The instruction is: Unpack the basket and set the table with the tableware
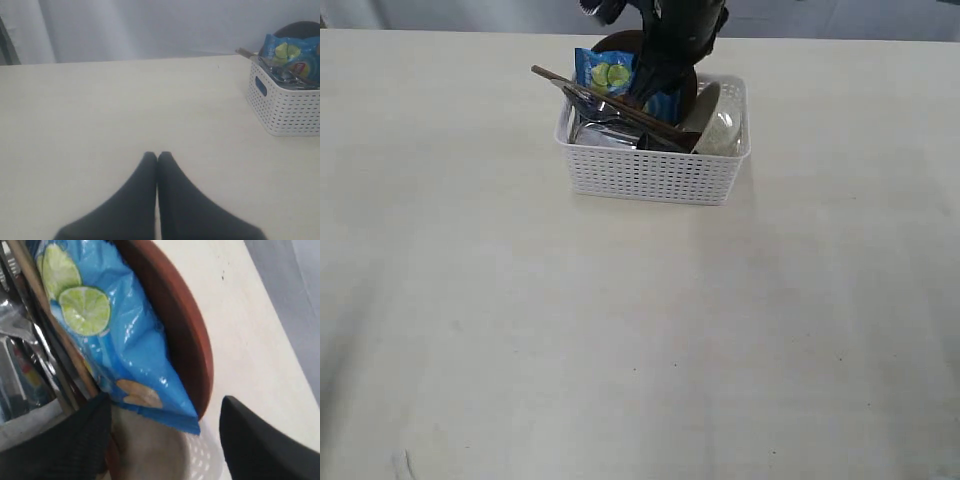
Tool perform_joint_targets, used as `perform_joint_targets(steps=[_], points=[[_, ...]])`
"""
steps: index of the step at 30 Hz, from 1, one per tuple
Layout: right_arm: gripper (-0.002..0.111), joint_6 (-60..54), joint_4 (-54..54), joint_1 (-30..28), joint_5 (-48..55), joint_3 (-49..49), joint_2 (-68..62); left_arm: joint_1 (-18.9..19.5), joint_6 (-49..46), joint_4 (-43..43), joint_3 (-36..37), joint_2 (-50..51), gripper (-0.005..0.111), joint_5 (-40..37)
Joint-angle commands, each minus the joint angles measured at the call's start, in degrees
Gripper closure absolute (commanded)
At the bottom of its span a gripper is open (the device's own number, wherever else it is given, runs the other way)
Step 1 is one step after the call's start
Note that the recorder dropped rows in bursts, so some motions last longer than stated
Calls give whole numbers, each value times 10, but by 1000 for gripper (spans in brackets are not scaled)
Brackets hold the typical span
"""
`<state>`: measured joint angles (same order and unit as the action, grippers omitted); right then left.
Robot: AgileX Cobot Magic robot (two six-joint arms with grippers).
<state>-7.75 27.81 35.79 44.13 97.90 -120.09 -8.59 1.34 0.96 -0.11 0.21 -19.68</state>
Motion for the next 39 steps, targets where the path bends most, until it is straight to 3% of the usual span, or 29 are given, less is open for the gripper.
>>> perform_joint_targets(steps=[1, 12, 15, 20, 21, 39], points=[[48, -24, 23, 0, -48, 0, -14, -4, 0, 2, 1, -2, 107, 1], [50, -40, 52, 0, -48, 0, -43, -4, 0, -2, 1, -2, 107, 1], [65, -42, 52, 0, -48, 0, -44, -4, 0, -2, 1, -2, 107, 1], [106, -43, 52, 1, -36, 0, -46, -4, 0, -2, 1, -2, 107, 1], [108, -43, 52, 2, -32, 0, -46, -4, 0, -2, 1, -2, 107, 1], [109, -19, 111, 30, 42, 0, 65, -4, 0, -2, 1, -2, 107, 1]])
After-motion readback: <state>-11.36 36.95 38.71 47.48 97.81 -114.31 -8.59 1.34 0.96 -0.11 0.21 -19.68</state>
